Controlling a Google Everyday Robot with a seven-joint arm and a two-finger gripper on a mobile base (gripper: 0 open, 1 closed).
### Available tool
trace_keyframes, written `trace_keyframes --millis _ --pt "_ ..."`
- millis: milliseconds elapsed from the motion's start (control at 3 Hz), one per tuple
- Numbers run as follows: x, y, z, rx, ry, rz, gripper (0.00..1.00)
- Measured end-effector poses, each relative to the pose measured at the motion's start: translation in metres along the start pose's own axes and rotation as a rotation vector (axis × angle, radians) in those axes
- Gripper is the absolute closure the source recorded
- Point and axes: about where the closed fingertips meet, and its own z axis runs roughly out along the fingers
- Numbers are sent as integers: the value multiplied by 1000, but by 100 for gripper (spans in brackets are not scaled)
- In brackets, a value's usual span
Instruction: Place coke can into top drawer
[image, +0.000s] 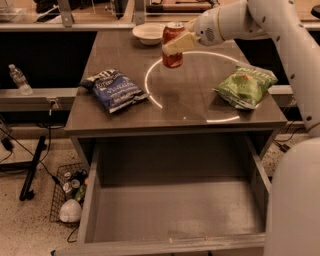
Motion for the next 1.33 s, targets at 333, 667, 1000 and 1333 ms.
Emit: trace_keyframes --millis 333,667,1000,1333 --pt "11 39 -51 -53 -34 39 100" --pt "43 40 -85 -26 -19 87 100" --pt "43 40 -85 -26 -19 87 100" --pt "49 61 -92 -71 -34 91 100"
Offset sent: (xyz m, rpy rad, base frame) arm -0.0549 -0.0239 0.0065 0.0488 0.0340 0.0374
